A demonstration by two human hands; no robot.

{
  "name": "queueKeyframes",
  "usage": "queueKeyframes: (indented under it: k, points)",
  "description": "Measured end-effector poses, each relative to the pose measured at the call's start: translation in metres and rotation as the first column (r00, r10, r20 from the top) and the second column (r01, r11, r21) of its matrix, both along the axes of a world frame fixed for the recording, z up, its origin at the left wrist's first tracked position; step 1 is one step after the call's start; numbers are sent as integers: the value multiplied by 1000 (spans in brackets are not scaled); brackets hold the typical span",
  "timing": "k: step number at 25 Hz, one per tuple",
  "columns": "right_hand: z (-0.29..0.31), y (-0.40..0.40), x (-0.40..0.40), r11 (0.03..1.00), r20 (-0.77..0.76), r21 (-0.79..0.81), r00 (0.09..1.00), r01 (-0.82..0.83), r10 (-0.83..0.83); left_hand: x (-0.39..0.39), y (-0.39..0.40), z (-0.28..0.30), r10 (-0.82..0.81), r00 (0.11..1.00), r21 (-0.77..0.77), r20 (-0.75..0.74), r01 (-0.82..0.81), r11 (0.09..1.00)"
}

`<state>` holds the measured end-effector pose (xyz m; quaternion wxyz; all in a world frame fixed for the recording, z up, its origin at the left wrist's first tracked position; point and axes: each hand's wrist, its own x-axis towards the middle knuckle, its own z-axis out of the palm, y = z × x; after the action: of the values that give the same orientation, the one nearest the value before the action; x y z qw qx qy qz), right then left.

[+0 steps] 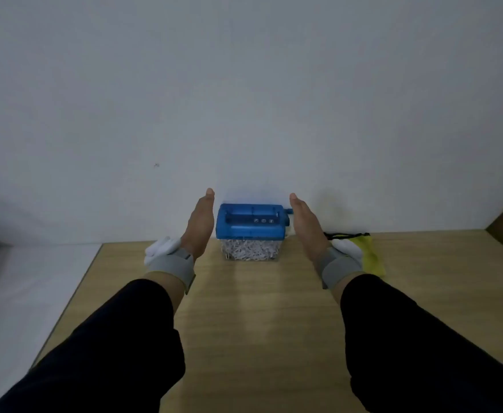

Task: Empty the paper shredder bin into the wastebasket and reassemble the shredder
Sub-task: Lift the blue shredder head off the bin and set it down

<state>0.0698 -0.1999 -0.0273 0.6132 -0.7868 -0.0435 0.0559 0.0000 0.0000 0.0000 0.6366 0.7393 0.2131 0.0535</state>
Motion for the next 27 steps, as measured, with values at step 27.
queueKeyframes:
  k: [27]
  points:
    - [-115,32,15,962,-89,269,996,40,-17,26,-3,-119,85,996,-400,7,-75,913]
